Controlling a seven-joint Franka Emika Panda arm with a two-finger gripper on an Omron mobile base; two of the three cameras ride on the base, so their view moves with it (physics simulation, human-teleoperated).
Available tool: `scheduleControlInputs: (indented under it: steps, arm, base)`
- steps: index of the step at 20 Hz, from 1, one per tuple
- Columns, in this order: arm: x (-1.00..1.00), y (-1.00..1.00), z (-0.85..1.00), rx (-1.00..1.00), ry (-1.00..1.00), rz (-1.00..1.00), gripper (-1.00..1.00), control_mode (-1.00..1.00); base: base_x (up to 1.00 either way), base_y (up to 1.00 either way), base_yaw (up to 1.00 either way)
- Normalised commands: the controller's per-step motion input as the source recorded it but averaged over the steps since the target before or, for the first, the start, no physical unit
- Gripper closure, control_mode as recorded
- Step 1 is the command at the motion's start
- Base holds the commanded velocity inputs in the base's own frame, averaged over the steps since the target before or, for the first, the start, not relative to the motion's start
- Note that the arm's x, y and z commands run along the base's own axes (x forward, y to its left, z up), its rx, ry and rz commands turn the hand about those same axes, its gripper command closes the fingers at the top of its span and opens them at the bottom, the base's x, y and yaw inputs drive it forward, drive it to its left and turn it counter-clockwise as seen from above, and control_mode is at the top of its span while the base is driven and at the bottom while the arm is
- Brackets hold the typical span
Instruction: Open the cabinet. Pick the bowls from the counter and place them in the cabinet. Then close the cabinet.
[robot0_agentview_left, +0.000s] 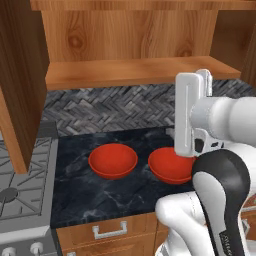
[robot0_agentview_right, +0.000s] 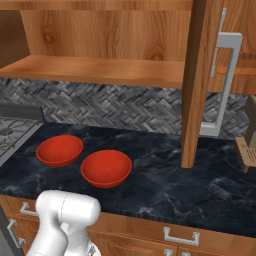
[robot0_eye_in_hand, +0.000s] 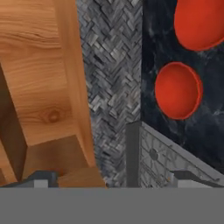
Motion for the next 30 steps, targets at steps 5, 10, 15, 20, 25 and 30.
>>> scheduleControlInputs:
  steps: [5,10,15,20,25,30]
  arm:
    - [0.09,-0.2,-0.22,-0.03,0.21,-0.31,-1.0,-1.0]
    - [0.03,-0.21,-0.21,-0.02,0.19,-0.32,-1.0,-1.0]
    - [0.0,-0.24,-0.26,-0.03,0.09,-0.31,-1.0,-1.0]
    - [0.0,-0.27,-0.34,-0.04,0.06,-0.33,-1.0,-1.0]
    - [0.02,-0.11,-0.34,-0.01,0.01,-0.21,-1.0,-1.0]
    - [0.02,-0.02,-0.24,0.0,0.0,-0.07,-1.0,-1.0]
  base:
    - [0.0,0.0,0.0]
    - [0.0,0.0,0.0]
    - [0.0,0.0,0.0]
    - [0.0,0.0,0.0]
    - [0.0,0.0,0.0]
    - [0.0,0.0,0.0]
